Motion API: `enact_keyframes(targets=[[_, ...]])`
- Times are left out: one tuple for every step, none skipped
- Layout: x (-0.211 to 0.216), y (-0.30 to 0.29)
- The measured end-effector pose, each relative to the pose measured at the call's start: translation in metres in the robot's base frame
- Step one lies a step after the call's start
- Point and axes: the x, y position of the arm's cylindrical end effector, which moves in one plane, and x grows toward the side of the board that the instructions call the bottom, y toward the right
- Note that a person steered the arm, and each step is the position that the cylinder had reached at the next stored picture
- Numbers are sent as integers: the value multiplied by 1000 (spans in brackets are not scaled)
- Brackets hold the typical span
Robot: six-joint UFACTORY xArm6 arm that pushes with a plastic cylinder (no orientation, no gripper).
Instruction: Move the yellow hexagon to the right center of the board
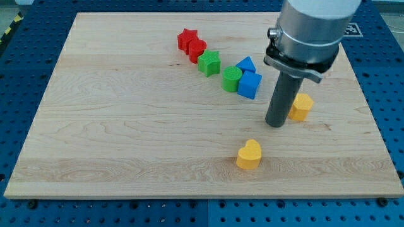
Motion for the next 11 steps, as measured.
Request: enact_keyframes(targets=[[-31, 52], [-44, 92], [-22, 87], [20, 86], [23, 121], [-17, 113], [-68, 99], [-76, 97], [-48, 105], [-41, 131], [-65, 141]])
